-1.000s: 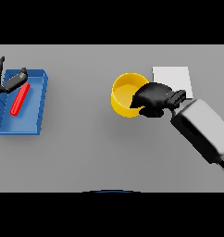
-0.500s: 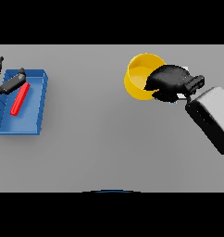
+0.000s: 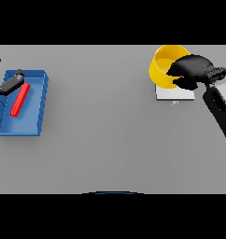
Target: Pick up the red beaker and tilt it to pour out 1 green nut into yellow bowl. Pick up the yellow bowl and place it on the metallic measuring scale.
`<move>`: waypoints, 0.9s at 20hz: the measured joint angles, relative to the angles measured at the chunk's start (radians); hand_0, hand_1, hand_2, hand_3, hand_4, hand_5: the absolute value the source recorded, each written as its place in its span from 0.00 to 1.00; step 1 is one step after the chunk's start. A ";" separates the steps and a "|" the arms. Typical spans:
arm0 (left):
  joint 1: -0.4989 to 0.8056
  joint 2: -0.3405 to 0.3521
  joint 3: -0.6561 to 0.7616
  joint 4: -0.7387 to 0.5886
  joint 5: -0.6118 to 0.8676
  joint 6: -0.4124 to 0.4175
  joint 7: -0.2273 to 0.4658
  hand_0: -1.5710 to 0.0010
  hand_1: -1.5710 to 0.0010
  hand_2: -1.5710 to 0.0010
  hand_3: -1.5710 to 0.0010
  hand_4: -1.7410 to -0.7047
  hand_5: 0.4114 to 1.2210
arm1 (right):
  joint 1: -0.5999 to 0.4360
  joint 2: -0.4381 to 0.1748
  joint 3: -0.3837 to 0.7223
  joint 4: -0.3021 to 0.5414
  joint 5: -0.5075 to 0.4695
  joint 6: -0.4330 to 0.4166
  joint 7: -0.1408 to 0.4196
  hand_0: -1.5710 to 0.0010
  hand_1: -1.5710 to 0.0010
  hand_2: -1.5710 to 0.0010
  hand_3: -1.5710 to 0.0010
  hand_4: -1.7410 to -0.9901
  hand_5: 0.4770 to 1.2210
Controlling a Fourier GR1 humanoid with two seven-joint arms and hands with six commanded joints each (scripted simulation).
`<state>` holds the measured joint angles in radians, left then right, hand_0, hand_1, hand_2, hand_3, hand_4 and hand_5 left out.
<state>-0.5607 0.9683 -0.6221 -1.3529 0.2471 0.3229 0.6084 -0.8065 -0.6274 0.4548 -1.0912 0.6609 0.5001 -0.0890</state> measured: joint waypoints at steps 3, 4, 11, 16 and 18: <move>-0.001 0.002 0.000 0.006 0.005 -0.007 0.000 1.00 1.00 1.00 1.00 0.89 0.43 | -0.017 0.010 -0.001 0.104 0.009 -0.044 -0.005 0.00 0.00 0.00 0.22 0.03 1.00; 0.006 0.004 0.000 0.009 0.008 -0.009 0.002 1.00 1.00 1.00 1.00 0.89 0.43 | -0.023 0.014 0.000 0.139 0.013 -0.057 -0.003 0.00 0.00 0.00 0.20 0.02 1.00; -0.012 0.008 -0.026 0.023 0.016 0.005 0.002 1.00 1.00 1.00 1.00 0.91 0.40 | -0.055 0.073 0.026 0.357 0.039 -0.182 -0.062 0.00 0.03 0.00 0.06 0.02 1.00; -0.025 0.004 -0.038 0.023 0.019 0.011 0.001 1.00 1.00 1.00 1.00 0.90 0.40 | -0.081 0.093 0.035 0.434 0.029 -0.212 -0.079 0.01 0.10 0.00 0.06 0.03 1.00; -0.029 0.001 -0.035 0.029 0.018 0.010 -0.009 1.00 1.00 1.00 1.00 0.90 0.41 | -0.088 0.104 0.039 0.468 0.023 -0.214 -0.098 0.02 0.10 0.00 0.26 0.02 1.00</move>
<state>-0.5894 0.9696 -0.6576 -1.3239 0.2652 0.3326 0.5995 -0.8949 -0.5236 0.4938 -0.6233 0.6843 0.2858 -0.1873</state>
